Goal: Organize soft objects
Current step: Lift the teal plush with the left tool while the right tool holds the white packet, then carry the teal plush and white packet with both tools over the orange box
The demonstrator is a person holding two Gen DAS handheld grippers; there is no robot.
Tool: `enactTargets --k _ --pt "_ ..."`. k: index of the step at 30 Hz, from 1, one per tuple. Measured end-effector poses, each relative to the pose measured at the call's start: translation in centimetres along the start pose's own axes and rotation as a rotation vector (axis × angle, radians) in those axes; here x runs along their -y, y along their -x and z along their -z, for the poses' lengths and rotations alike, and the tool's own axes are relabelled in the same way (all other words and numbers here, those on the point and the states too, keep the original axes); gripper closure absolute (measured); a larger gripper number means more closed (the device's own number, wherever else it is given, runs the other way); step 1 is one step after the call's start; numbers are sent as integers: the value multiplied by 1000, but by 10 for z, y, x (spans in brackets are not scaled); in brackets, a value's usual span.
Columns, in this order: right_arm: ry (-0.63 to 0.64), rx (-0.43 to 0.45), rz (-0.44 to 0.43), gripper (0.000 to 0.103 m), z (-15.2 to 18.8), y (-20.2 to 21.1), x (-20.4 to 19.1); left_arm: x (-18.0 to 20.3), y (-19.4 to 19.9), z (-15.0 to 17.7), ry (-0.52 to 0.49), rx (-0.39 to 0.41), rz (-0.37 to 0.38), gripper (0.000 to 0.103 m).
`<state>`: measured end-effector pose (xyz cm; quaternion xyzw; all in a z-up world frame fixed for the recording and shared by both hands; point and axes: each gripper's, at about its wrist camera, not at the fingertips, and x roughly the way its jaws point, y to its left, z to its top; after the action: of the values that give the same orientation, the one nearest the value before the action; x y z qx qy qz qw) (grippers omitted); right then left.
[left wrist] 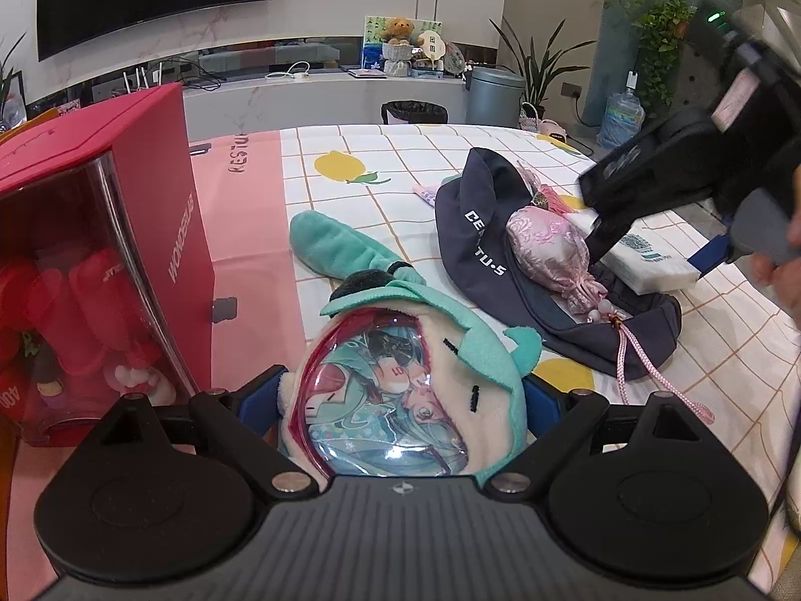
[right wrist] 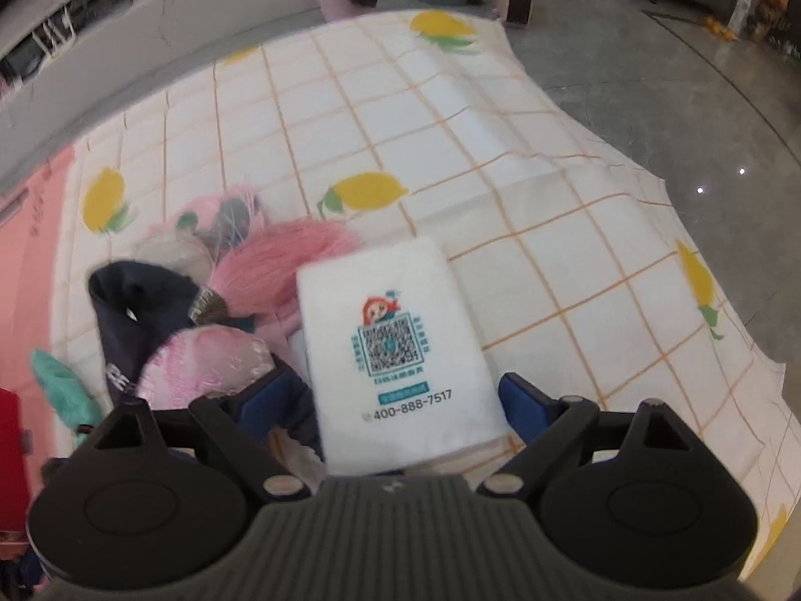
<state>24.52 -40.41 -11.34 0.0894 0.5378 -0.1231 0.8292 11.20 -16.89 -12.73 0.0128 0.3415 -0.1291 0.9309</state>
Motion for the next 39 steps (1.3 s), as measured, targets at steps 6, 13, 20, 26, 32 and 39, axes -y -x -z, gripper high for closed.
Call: enactTargets --k 6,13,20,26,32,39 --pt "-31 48 -15 16 0 -3 4 -3 2 1 14 5 20 0" --pt "-33 55 -14 32 -3 5 9 -10 4 4 2 29 56 0" --pt "-53 144 -35 32 -5 40 16 -13 10 4 39 50 65 0" --pt "-39 199 -27 32 -4 59 15 -10 17 3 26 73 81 0" --pt "-28 229 -48 32 -3 70 13 -8 27 -1 12 100 92 0" --pt "-7 291 -63 32 1 95 7 -4 46 -12 -1 151 93 0"
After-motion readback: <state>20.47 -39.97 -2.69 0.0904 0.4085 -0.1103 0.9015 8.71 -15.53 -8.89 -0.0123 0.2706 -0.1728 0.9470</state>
